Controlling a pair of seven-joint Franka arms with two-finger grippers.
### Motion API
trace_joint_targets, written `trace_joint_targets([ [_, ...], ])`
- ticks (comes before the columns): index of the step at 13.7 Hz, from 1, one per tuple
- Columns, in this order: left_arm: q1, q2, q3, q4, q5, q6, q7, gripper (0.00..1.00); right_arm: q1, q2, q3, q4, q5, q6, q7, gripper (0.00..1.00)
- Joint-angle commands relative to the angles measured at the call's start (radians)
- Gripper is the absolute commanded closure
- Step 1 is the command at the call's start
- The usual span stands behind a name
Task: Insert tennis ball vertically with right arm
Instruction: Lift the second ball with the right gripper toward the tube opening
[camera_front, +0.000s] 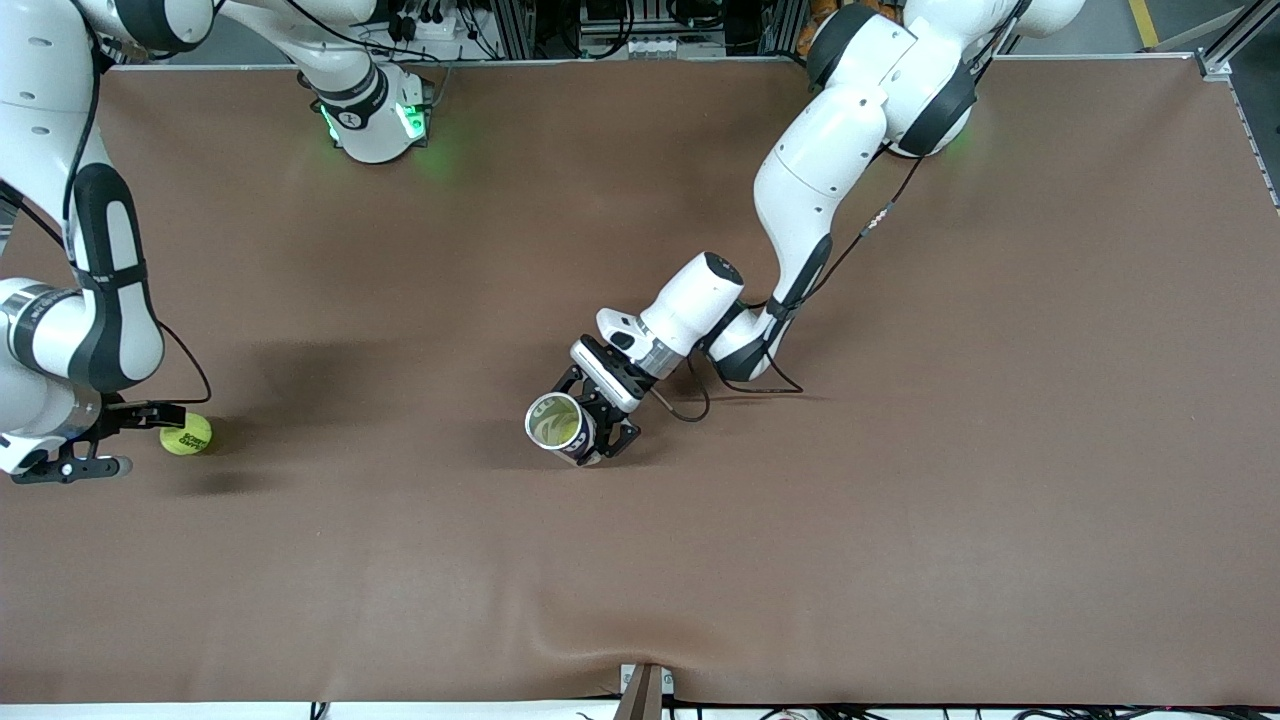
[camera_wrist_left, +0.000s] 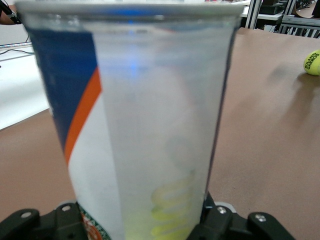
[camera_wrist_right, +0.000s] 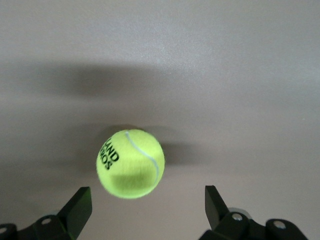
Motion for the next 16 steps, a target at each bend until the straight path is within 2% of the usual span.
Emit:
trace_joint_targets([
  [1,-0.007,0.006,0.005,0.012,-0.018,0.005,-0.009,0.22,-0.014,0.031,0.021,-0.016,0.032,0.068,-0.022,0.00],
  [6,-0.007,0.004,0.005,0.012,-0.017,0.005,-0.008,0.21,-0.019,0.044,0.024,-0.027,0.067,0.093,-0.029,0.00],
  [9,-0.007,0.004,0.006,0.013,-0.017,0.005,-0.008,0.21,-0.022,0.047,0.024,-0.027,0.102,0.094,-0.029,0.46],
  [12,-0.007,-0.001,0.005,0.016,-0.017,0.005,-0.008,0.21,-0.019,0.054,0.024,-0.029,0.125,0.099,-0.027,0.84],
  [15,-0.007,-0.005,0.002,0.016,-0.017,0.007,-0.008,0.21,-0.011,0.050,0.022,-0.026,0.125,0.088,-0.024,0.98],
  [16,-0.007,-0.007,0.002,0.016,-0.017,0.006,-0.008,0.21,-0.008,0.044,0.022,-0.022,0.125,0.084,-0.021,1.00],
])
